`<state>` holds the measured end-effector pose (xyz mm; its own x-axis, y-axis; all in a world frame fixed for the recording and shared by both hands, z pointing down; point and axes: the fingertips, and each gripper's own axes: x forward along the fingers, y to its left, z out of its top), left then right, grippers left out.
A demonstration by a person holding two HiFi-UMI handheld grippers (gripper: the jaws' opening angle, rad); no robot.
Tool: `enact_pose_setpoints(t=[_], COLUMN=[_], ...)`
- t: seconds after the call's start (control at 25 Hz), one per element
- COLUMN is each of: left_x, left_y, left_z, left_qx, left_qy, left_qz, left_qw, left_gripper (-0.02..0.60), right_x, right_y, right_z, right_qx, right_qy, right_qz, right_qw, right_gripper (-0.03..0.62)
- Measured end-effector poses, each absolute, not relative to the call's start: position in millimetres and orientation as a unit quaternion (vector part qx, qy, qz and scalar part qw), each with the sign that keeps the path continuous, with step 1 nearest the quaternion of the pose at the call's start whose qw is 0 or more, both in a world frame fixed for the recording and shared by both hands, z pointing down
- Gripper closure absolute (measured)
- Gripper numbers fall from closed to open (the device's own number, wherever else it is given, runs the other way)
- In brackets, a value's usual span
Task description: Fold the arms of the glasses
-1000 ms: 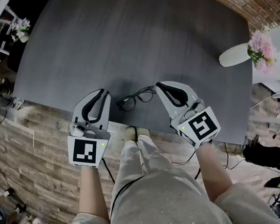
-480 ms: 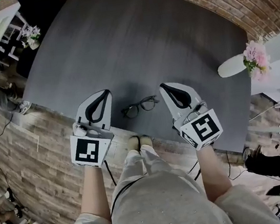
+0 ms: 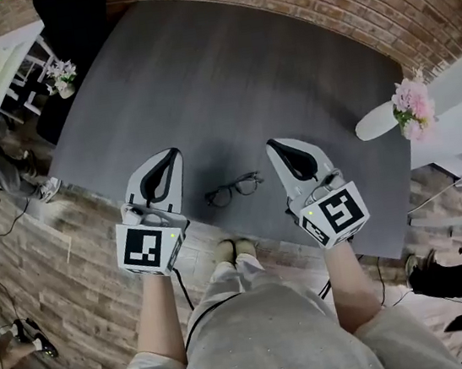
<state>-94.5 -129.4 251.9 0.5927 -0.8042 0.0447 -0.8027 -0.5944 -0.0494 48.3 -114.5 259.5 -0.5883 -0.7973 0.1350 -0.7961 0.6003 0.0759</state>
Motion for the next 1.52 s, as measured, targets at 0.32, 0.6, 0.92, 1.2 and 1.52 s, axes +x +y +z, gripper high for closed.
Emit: enact_pose_setpoints(t=[0.32, 0.6, 0.92, 1.2, 1.52], left_x=[-105.0, -115.0, -119.6, -123.5, -124.1], left_y=[-128.4, -131.4, -129.1, -129.2, -132.9], left_z=[230.7, 213.4, 202.8, 203.6, 210.8], left_qx=[-0.885, -0.88, -0.878, -0.877, -0.877], left_qy=[0.465, 0.474, 0.477, 0.479, 0.48], left_qz=[-0.012, 0.006, 0.016, 0.023, 0.021], left_qw=[0.021, 0.025, 0.034, 0.031, 0.023], left_gripper=[0.583, 0.583, 0.583, 0.583, 0.583], right_x=[49.4, 45.8, 44.2, 42.1, 45.4], right_y=[-116.9, -120.4, -118.7, -118.3, -121.6], right_z=[236.0, 219.7, 208.1, 202.0, 209.4], right_qx=[0.45, 0.451, 0.453, 0.455, 0.459], right_qy=[-0.891, -0.891, -0.89, -0.889, -0.887], right_qz=[-0.014, -0.019, -0.028, -0.034, -0.027], right_qw=[0.059, 0.047, 0.04, 0.04, 0.046], right_gripper=[0.594, 0.594, 0.594, 0.594, 0.594])
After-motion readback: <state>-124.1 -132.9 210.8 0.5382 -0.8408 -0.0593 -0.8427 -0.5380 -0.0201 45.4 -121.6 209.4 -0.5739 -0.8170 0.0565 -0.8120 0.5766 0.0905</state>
